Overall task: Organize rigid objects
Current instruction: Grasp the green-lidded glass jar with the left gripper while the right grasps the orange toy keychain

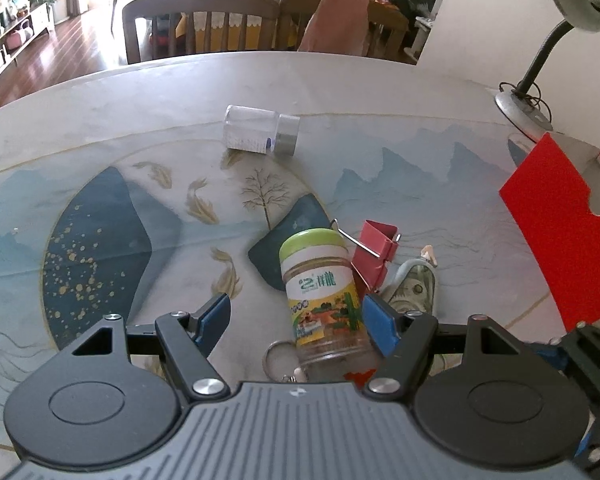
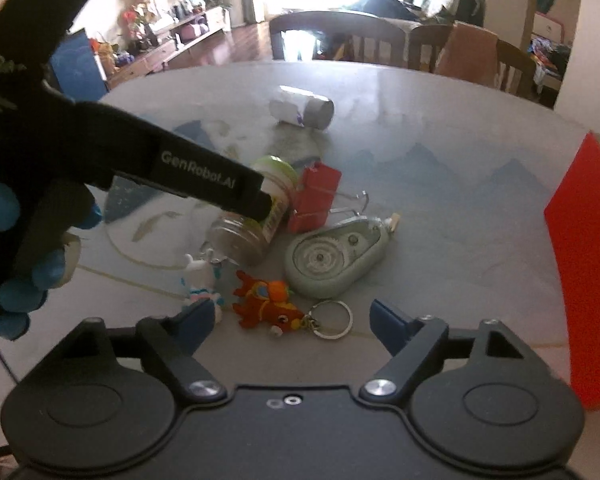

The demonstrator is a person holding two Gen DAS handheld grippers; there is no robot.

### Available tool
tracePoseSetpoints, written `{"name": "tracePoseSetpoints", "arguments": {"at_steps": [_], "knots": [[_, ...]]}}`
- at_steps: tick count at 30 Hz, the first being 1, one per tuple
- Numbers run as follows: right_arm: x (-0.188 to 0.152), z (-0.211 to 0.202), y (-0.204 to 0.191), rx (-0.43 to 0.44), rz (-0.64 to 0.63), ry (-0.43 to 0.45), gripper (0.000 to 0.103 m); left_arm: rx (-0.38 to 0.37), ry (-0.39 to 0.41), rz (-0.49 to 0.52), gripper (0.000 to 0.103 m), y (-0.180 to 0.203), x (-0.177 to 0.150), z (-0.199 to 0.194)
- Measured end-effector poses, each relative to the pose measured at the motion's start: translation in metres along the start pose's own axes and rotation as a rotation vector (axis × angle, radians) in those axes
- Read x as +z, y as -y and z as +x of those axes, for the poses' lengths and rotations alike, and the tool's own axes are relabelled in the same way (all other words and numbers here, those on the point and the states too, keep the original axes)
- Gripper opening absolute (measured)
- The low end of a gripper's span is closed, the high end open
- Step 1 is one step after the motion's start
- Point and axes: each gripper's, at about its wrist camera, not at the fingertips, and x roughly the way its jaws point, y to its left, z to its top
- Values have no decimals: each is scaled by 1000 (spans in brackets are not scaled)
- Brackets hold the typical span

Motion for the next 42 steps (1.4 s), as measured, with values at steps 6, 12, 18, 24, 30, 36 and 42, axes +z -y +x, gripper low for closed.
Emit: {"name": "tracePoseSetpoints", "arguments": {"at_steps": [6, 12, 18, 24, 30, 36, 42], "knots": [[-3, 10, -5, -5, 11, -12, 76, -6, 2, 19, 73, 4, 1, 9], [-4, 16, -13, -9, -3, -13, 66, -11, 8, 17, 73, 4, 2, 16], [-5, 23, -15, -23, 0, -10, 56, -30, 6, 18, 71, 4, 2, 22], [-7, 22, -20, -20, -25, -5, 44, -54, 14, 22, 63, 4, 1, 23], [-5, 17, -20, -15, 0, -9, 34, -82, 25, 29, 46, 7, 1, 19], [-5, 8, -18, 7, 20, -7, 22, -79, 20, 24, 45, 7, 1, 17], [-8, -6, -15, 19, 19, 15, 19, -91, 25, 13, 43, 7, -2, 8]]}}
